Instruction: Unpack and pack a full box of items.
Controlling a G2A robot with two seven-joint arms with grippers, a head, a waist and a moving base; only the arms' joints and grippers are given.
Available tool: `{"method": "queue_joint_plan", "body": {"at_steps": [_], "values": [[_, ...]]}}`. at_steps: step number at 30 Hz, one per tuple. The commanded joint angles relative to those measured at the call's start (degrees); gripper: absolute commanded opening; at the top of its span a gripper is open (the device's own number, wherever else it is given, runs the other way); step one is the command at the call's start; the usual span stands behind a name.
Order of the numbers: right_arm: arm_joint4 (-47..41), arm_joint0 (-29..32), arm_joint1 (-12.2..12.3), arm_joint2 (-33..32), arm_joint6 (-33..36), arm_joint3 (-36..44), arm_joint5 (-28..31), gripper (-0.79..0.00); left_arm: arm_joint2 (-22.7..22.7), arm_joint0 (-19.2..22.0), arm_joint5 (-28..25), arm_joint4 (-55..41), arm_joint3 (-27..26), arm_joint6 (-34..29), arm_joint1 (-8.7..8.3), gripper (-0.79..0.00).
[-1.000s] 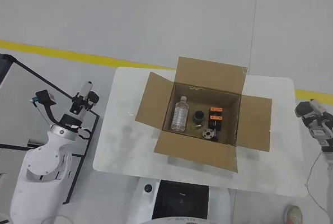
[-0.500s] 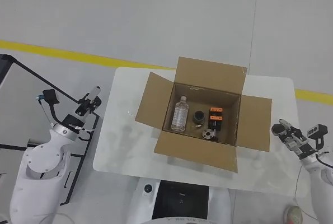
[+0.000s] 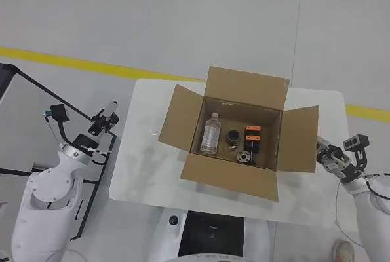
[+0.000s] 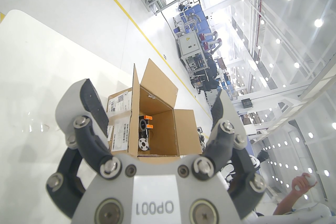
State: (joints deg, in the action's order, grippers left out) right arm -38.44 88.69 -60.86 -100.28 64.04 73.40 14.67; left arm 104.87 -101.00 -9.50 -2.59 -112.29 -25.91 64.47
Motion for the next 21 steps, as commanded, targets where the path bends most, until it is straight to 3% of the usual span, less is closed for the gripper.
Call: {"method": "queue_joint_plan", "body": {"at_steps": [1,9,14,21], "values": [[0.08,0.86,-0.15,0.89,-0.41,3.22,-0.09,-0.523,0.0,0.0,0.0,0.0,0.0,0.0,0.0,0.0],[2.72,1.41,-1.01,7.7,-3.64,11.16,-0.76,-0.523,0.0,0.0,0.0,0.0,0.0,0.0,0.0,0.0],[8.37,1.94,-1.37,11.15,-6.93,15.26,2.08,-0.526,0.0,0.0,0.0,0.0,0.0,0.0,0.0,0.0],[32.17,1.34,-1.34,15.44,-16.85,23.47,2.63,-0.542,0.0,0.0,0.0,0.0,0.0,0.0,0.0,0.0]]}}
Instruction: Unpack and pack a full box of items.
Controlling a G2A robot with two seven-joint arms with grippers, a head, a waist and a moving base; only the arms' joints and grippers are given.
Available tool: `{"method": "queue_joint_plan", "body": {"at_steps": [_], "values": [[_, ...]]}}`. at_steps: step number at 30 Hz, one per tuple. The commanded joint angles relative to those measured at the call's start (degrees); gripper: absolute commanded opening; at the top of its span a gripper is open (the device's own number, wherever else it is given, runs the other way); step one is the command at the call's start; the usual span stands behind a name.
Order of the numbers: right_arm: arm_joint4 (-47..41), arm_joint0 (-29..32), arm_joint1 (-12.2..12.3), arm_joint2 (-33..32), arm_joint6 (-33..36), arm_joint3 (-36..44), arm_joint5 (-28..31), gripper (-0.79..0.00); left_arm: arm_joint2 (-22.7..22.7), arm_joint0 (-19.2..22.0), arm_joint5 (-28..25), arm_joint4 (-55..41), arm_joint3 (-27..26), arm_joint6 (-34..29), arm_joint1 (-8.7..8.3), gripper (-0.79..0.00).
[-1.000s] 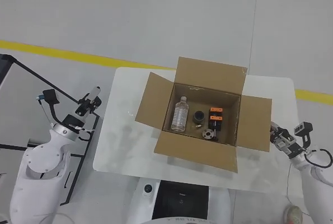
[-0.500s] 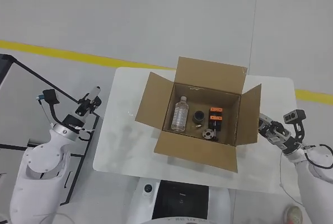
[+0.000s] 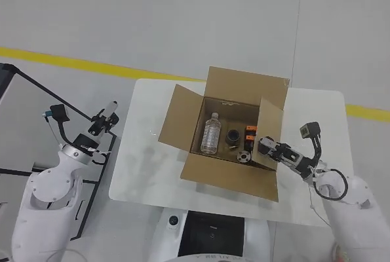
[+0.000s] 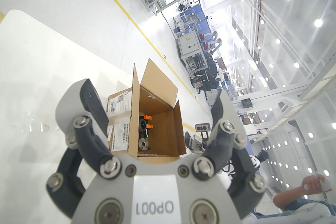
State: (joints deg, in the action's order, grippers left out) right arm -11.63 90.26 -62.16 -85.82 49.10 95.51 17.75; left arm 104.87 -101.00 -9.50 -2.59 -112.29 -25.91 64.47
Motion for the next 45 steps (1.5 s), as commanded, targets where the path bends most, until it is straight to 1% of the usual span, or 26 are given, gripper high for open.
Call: {"method": "queue_joint_plan", "body": {"at_steps": [1,2,3,6,9,13,21,23,26,28,30,31,34,36,40,41,42,45], "values": [[8.3,-0.47,-0.11,1.98,-3.42,2.24,-0.91,-0.545,0.0,0.0,0.0,0.0,0.0,0.0,0.0,0.0],[10.36,-0.73,-0.14,2.47,-4.56,2.76,-1.16,-0.548,0.0,0.0,0.0,0.0,0.0,0.0,0.0,0.0],[14.78,-1.18,-0.22,3.79,-6.36,3.5,-2.35,-0.548,0.0,0.0,0.0,0.0,0.0,0.0,0.0,0.0],[21.7,-2.63,-0.46,6.31,-10.12,4.19,-6.32,-0.554,0.0,0.0,0.0,0.0,0.0,0.0,0.0,0.0],[25.67,-4.48,-0.64,8.39,-10.58,3.51,-11.47,-0.563,0.0,0.0,0.0,0.0,0.0,0.0,0.0,0.0],[28.17,-5.63,-0.86,10.56,-10.85,2.38,-15.17,-0.579,0.0,0.0,0.0,0.0,0.0,0.0,0.0,0.0],[29.72,-6.19,-0.75,11.0,-9.99,1.2,-15.86,-0.597,0.0,0.0,0.0,0.0,0.0,0.0,0.0,0.0],[26.82,-6.0,-0.76,10.09,-10.48,1.81,-14.38,-0.594,0.0,0.0,0.0,0.0,0.0,0.0,0.0,0.0],[19.69,-4.68,-0.48,6.17,-10.28,3.53,-10.47,-0.573,-0.99,0.3,0.45,-0.29,0.28,-0.5,0.05,0.0],[11.53,-3.27,-0.28,2.14,-10.1,4.98,-7.13,-0.536,-1.51,0.78,0.61,0.09,0.56,-1.28,0.01,0.0],[4.27,-1.29,0.02,-3.0,-10.18,5.52,-3.84,-0.526,-1.8,1.5,0.6,1.04,1.37,0.2,0.06,0.0],[-0.02,-0.07,0.17,-5.34,-9.03,5.51,-2.53,-0.526,-2.31,1.89,0.41,1.32,1.71,0.32,0.08,0.0],[-10.2,2.48,0.67,-13.06,-6.4,3.8,-0.25,-0.523,-4.14,3.18,-0.14,3.41,3.11,1.08,0.15,0.0],[-15.29,3.39,1.0,-17.09,-3.6,1.47,-0.25,-0.523,-5.73,4.23,-0.09,5.26,4.19,1.66,0.22,0.0],[-19.14,3.87,1.54,-21.88,-0.14,-4.16,-1.95,-0.533,-9.3,6.75,0.03,11.91,7.6,2.48,0.26,0.0],[-19.3,4.01,1.64,-22.38,0.73,-5.28,-2.32,-0.529,-10.4,7.42,-0.01,12.75,8.85,2.43,0.32,0.0],[-19.51,4.17,1.72,-22.73,1.52,-6.55,-2.79,-0.523,-11.51,8.18,-0.28,11.4,10.16,1.86,0.44,0.0],[-19.58,3.94,1.89,-23.2,2.76,-10.0,-3.51,-0.514,-14.01,10.58,-1.33,13.06,12.97,-0.76,0.43,0.0]]}}
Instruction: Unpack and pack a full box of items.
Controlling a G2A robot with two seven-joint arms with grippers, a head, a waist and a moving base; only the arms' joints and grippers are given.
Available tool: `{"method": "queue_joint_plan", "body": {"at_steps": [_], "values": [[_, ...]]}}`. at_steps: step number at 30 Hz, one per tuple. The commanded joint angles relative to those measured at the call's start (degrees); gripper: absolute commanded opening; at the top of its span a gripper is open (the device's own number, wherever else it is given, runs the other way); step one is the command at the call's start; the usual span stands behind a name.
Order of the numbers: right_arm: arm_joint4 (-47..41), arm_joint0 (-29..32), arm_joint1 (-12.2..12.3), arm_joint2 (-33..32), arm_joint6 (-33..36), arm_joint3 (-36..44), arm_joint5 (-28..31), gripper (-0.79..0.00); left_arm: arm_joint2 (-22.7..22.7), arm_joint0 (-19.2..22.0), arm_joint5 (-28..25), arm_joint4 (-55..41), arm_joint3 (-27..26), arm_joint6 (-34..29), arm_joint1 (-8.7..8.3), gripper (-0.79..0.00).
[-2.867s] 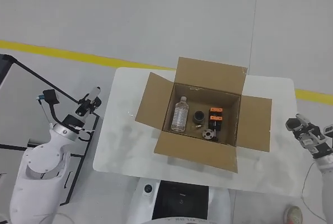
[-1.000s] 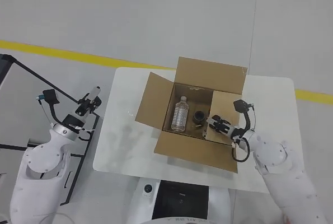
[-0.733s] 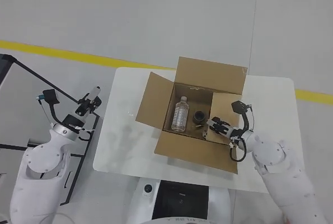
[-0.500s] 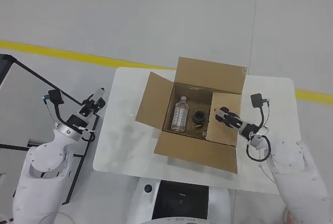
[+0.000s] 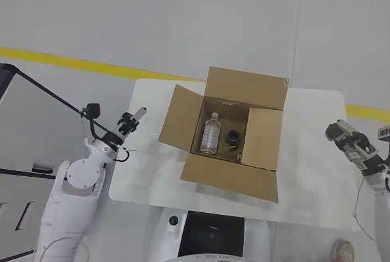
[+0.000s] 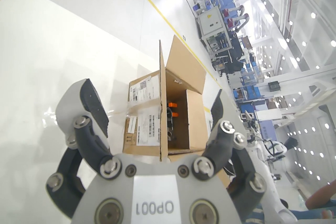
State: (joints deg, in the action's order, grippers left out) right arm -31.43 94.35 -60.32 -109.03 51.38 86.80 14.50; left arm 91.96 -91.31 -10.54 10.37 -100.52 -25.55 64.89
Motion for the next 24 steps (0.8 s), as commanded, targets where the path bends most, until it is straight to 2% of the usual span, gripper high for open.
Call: {"method": "queue_joint_plan", "body": {"at_steps": [1,3,6,11,16,24], "values": [[0.13,-0.55,0.1,-0.11,0.55,-2.56,-0.22,-0.511,-1.91,1.63,-0.59,1.48,2.18,-1.83,-0.01,0.0],[0.57,-1.43,0.21,-0.15,0.76,-5.17,-0.16,-0.508,-4.0,2.9,-1.41,4.95,4.81,-2.72,-0.01,0.0],[0.5,-2.93,0.37,-0.08,1.48,-8.55,-1.03,-0.511,-6.3,4.6,-1.81,3.2,6.9,-3.29,0.29,0.0],[-0.57,-4.22,0.69,-0.73,4.17,-11.82,-1.19,-0.508,-7.56,5.28,-1.97,-1.62,5.55,-7.14,0.37,0.0],[-0.95,-5.04,0.88,-0.84,5.41,-13.81,-1.29,-0.508,-8.17,5.61,0.02,-8.43,4.19,-10.99,0.45,0.0],[-0.92,-6.6,1.02,0.04,5.84,-16.88,-1.8,-0.514,-12.04,10.03,1.97,-16.94,2.17,-14.81,0.98,0.0]]}}
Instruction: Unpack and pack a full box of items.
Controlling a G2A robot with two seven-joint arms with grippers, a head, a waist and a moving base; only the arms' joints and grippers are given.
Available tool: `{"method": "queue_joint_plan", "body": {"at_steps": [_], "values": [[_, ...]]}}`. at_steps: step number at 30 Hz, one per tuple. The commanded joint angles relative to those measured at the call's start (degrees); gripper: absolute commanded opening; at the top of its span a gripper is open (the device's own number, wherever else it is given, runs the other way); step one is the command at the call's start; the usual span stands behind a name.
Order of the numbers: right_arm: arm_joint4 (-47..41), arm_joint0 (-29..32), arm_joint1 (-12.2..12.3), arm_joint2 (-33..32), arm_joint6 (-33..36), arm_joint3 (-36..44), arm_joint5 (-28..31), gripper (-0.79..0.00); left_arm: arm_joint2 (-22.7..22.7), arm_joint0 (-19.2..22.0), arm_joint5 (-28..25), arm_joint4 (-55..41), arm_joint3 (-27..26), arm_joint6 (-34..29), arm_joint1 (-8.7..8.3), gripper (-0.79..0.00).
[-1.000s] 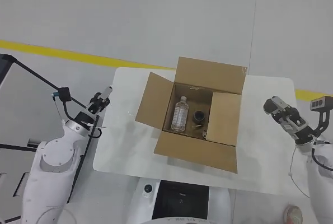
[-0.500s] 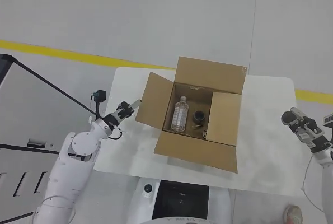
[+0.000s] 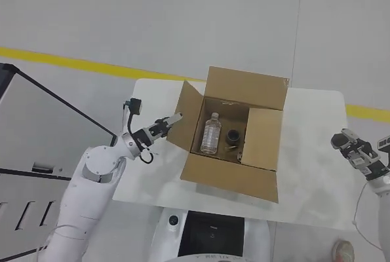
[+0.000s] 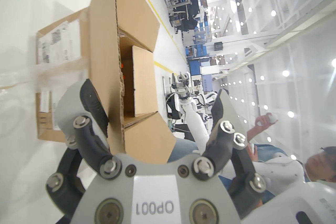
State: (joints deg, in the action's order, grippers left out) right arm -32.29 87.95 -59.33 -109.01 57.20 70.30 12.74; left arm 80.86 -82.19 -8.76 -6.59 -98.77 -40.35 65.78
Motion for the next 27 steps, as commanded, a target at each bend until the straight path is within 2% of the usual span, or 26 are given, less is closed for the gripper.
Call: {"method": "queue_joint_plan", "body": {"at_steps": [1,7,10,17,20,23,24,27], "values": [[-0.19,-0.37,0.05,-0.13,-0.36,-0.78,-0.09,-0.517,-1.77,1.61,0.05,0.07,1.33,0.11,0.2,0.0],[0.05,-0.87,0.37,-1.15,-1.08,-2.0,-0.4,-0.523,-7.77,4.34,-0.03,-10.33,4.41,-0.79,1.48,0.0],[0.37,-0.84,0.45,-1.11,-1.08,-2.87,-0.44,-0.52,-10.36,5.58,0.55,-8.5,6.59,-1.02,1.76,0.0],[-0.04,-0.86,0.59,-1.26,-0.42,-4.23,0.2,-0.517,-10.36,5.58,0.55,-8.5,6.59,-1.02,1.76,0.0],[-0.41,-0.98,0.61,-1.23,-0.04,-4.78,0.34,-0.462,-10.36,5.58,0.55,-8.5,6.59,-1.02,1.76,0.0],[-0.41,-0.98,0.61,-1.23,-0.04,-4.78,0.34,-0.462,-10.36,5.58,0.55,-8.5,6.59,-1.02,1.76,0.0],[-0.41,-0.98,0.61,-1.23,-0.04,-4.78,0.34,0.0,-10.38,5.54,0.57,-8.54,6.5,-0.79,1.77,0.0],[-0.41,-0.98,0.61,-1.23,-0.04,-4.78,0.34,0.0,-12.03,5.7,0.61,-8.72,6.2,0.25,2.08,0.0]]}}
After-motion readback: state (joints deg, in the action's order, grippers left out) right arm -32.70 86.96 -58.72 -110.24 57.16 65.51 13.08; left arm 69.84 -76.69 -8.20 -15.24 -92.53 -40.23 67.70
